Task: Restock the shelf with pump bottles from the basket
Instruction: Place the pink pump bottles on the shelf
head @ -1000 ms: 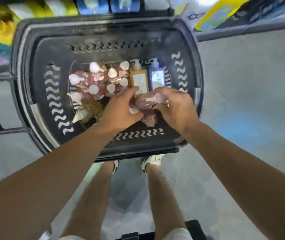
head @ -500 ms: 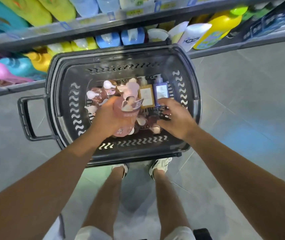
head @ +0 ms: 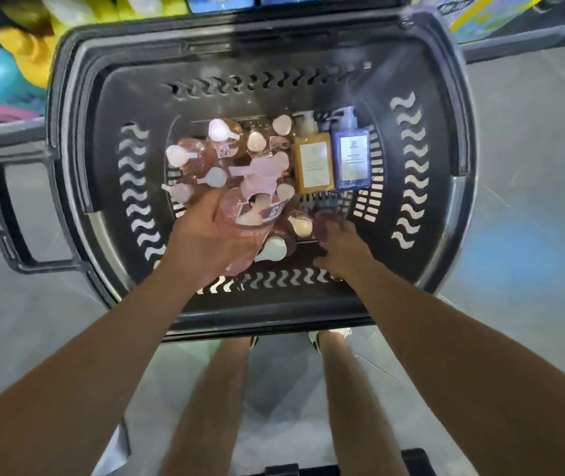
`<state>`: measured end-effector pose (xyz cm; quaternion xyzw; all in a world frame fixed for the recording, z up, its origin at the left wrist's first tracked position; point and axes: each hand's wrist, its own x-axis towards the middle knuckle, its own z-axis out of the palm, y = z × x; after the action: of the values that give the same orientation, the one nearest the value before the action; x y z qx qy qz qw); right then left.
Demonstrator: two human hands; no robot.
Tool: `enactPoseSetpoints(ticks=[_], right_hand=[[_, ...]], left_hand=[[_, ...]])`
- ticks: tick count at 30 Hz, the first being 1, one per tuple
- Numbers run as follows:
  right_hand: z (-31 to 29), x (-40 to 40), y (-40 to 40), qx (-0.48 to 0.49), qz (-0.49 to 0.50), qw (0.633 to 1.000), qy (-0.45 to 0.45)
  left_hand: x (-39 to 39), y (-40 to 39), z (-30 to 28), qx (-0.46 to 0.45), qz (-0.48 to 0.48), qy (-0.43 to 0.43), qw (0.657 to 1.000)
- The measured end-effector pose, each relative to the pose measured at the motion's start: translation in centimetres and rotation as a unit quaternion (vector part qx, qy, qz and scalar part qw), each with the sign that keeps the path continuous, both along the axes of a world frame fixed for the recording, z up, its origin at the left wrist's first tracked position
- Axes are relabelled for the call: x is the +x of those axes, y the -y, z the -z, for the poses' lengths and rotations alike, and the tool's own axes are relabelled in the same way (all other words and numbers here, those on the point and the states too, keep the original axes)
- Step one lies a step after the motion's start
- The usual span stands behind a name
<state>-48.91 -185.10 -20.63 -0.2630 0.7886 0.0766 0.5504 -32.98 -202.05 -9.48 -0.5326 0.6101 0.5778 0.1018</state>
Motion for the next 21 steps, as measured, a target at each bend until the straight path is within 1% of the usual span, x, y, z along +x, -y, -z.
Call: enactPoseSetpoints(ticks=[4, 8, 10, 12, 14, 18, 21], right_hand=[[1.2, -0.8, 0.4, -0.037, -0.045, 0.995, -0.081], [1.2, -2.4, 1.5, -0.103, 0.041, 0.986, -0.122], [1.7, -2.6, 2.2, -0.131, 0.085, 0.981, -0.117], [2.1, -2.3, 2.5, -0.154, 0.101, 0.977, -0.103], [2.8, -2.2, 2.3, -0.173, 0.092, 0.975, -0.105], [3.9, -3.0, 1.6, -0.162, 0.058, 0.979, -0.111], [3.0, -3.3, 1.2, -0.165, 0.035, 0.98, -0.11]], left_hand=[[0.2, 0.0, 0.5, 0.017, -0.027, -0.016, 0.999], [0.4, 0.2, 1.1, 0.017, -0.036, -0.022, 0.999], [0.1, 0.3, 1.3, 0.017, -0.043, -0.024, 0.999], [0.0, 0.5, 1.7, 0.023, -0.054, -0.03, 0.998], [-0.2, 0.6, 2.3, 0.022, -0.059, -0.035, 0.997], [-0.9, 0.5, 2.2, -0.031, -0.005, -0.037, 0.999], [-0.8, 0.3, 2.1, -0.043, -0.005, -0.038, 0.998]])
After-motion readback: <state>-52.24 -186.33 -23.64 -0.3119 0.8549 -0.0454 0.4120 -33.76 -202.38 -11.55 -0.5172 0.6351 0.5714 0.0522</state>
